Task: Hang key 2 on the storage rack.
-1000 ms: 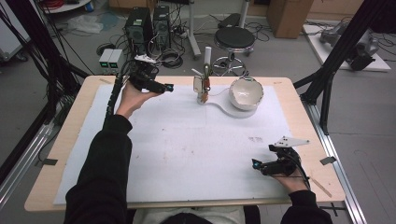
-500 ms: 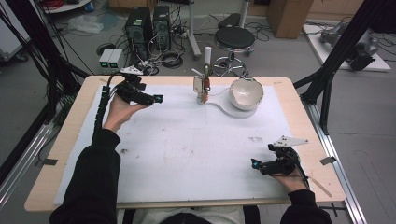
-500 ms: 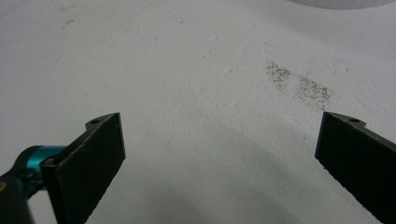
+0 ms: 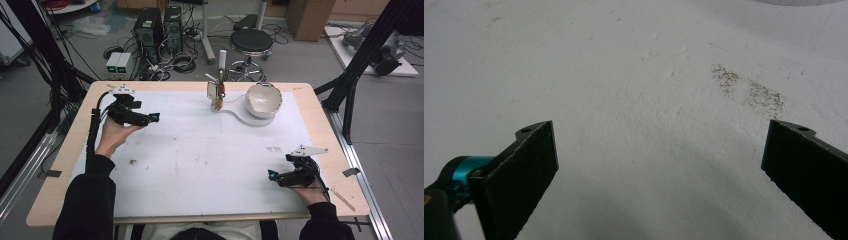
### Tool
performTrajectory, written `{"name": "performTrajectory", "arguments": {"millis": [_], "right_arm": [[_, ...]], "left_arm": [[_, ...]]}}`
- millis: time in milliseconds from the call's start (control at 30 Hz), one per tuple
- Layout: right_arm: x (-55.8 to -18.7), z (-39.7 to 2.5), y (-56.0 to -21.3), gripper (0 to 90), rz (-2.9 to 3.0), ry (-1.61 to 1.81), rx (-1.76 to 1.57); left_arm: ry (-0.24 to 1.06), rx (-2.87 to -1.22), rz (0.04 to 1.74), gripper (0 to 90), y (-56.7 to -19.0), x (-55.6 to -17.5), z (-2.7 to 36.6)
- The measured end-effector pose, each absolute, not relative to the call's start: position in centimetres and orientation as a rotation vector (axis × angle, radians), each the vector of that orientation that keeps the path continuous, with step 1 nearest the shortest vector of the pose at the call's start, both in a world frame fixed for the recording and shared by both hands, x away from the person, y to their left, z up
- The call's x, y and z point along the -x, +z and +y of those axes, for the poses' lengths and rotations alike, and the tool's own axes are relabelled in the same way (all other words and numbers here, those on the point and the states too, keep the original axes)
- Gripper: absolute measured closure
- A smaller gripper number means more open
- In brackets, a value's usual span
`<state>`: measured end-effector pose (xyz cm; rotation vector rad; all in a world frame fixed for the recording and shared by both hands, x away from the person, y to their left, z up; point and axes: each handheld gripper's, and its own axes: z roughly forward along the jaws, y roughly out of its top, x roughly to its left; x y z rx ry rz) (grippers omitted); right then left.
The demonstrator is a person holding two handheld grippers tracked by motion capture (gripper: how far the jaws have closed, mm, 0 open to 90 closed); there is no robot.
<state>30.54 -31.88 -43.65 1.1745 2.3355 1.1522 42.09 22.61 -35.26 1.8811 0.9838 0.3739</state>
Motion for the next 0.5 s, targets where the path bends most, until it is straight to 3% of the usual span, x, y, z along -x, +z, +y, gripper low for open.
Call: {"name": "performTrajectory", "arguments": {"millis": [500], "right_arm": [[-30.7,-31.6,-43.9,0.7,2.354,1.113,-1.163]], "left_arm": [[0.38,-1.906,0.998,1.7,-37.4,-38.5,24.5]]}}
